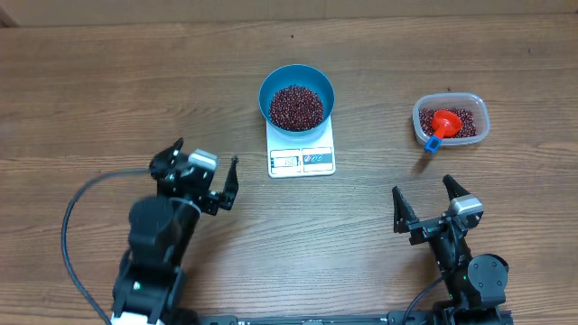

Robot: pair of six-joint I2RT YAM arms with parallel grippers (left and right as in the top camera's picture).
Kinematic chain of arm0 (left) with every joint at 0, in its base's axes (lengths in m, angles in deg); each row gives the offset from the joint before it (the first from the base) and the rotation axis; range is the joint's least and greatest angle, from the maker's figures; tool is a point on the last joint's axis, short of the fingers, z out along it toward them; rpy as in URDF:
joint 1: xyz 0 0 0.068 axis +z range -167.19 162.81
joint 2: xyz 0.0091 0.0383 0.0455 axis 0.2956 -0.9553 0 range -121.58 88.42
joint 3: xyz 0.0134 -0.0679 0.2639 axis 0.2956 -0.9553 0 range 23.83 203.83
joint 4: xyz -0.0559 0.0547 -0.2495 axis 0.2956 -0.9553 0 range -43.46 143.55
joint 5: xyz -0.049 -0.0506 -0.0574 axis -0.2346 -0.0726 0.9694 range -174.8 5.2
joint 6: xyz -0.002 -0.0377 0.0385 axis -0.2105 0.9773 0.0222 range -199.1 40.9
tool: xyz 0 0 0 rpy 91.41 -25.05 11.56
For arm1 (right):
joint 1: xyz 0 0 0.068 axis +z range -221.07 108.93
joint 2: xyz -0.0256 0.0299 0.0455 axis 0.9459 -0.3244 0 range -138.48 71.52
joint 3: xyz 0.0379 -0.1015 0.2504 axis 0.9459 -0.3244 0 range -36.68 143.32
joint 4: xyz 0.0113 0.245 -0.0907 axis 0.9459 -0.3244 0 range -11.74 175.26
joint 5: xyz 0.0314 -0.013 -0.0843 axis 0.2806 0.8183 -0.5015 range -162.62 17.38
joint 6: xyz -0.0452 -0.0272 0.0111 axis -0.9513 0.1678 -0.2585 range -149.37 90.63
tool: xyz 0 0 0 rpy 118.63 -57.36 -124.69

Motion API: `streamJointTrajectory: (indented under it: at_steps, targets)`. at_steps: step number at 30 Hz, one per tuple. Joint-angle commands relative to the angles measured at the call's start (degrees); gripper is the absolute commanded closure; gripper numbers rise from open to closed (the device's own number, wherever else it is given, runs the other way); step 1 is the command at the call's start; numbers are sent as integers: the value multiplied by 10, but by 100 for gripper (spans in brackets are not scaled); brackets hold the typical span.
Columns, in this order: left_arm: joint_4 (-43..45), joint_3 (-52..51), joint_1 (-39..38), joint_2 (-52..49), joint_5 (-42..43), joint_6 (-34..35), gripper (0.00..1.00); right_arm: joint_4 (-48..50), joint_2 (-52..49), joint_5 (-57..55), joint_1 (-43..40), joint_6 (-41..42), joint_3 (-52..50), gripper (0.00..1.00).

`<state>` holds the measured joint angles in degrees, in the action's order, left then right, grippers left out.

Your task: Scoop item into bowl and weigh 150g on scale

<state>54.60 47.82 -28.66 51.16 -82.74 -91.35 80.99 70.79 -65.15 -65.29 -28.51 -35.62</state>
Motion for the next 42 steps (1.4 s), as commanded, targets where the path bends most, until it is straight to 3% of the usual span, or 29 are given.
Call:
streamJointTrajectory:
  at_steps: [1,15,23,28,36,42]
  targets:
    - [18,-48,7,63,-23,27,1,3,6,-4,4,2,-6,0]
    - [31,-155,72,241,-4,35,0,3,6,-3,4,2,-6,0]
    - [107,-238,118,296,7,49,0,3,6,-3,4,2,-6,0]
    - [72,-237,129,317,7,50,1,3,6,-3,4,2,-6,0]
    - [-55,-237,131,370,6,54,1,3,6,-3,4,2,-6,0]
    - [-55,-237,138,370,1,61,0,3,6,-3,4,2,-6,0]
